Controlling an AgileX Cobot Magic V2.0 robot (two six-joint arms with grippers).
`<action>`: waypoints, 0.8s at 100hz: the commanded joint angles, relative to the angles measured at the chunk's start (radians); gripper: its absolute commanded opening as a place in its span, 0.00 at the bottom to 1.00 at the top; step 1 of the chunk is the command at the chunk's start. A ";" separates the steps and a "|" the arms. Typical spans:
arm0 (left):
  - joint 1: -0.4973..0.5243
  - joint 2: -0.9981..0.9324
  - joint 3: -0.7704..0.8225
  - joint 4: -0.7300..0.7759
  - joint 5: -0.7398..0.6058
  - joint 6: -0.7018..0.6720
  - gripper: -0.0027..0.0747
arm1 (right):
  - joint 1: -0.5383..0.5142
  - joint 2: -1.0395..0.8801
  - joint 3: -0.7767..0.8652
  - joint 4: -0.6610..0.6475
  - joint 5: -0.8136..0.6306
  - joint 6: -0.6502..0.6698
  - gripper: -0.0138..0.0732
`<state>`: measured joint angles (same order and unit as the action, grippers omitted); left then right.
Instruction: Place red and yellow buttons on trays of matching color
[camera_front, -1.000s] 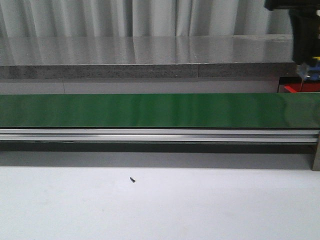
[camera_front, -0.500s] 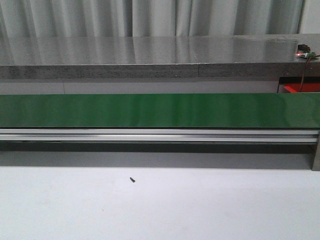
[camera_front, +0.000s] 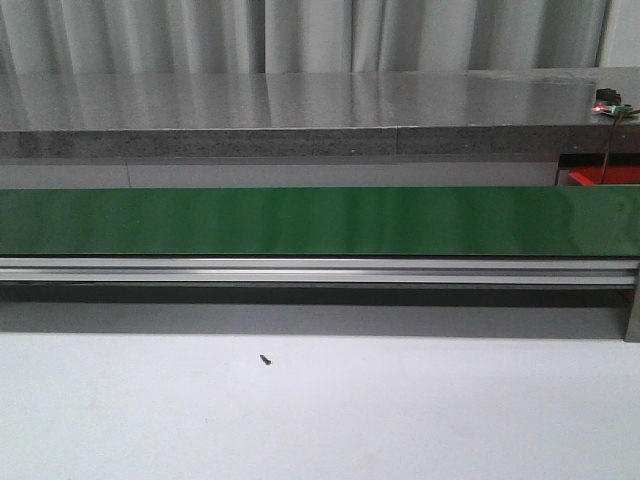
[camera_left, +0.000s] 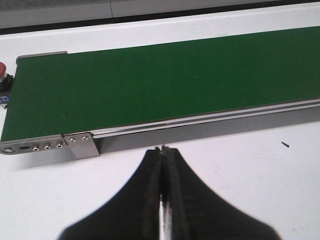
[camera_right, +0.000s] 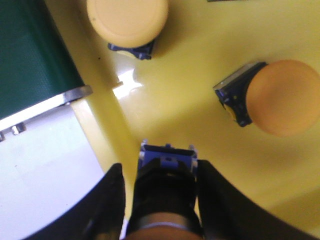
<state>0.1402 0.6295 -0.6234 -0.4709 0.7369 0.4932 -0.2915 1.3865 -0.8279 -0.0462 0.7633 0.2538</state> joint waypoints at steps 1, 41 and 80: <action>-0.008 -0.001 -0.029 -0.032 -0.053 -0.003 0.01 | -0.008 -0.033 -0.007 -0.013 -0.073 0.002 0.40; -0.008 -0.001 -0.029 -0.032 -0.053 -0.003 0.01 | -0.015 0.071 -0.007 -0.017 -0.098 0.002 0.40; -0.008 -0.001 -0.029 -0.032 -0.053 -0.003 0.01 | -0.015 0.120 -0.007 -0.004 -0.109 0.002 0.49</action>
<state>0.1402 0.6295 -0.6234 -0.4709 0.7369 0.4932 -0.3006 1.5331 -0.8152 -0.0461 0.6769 0.2561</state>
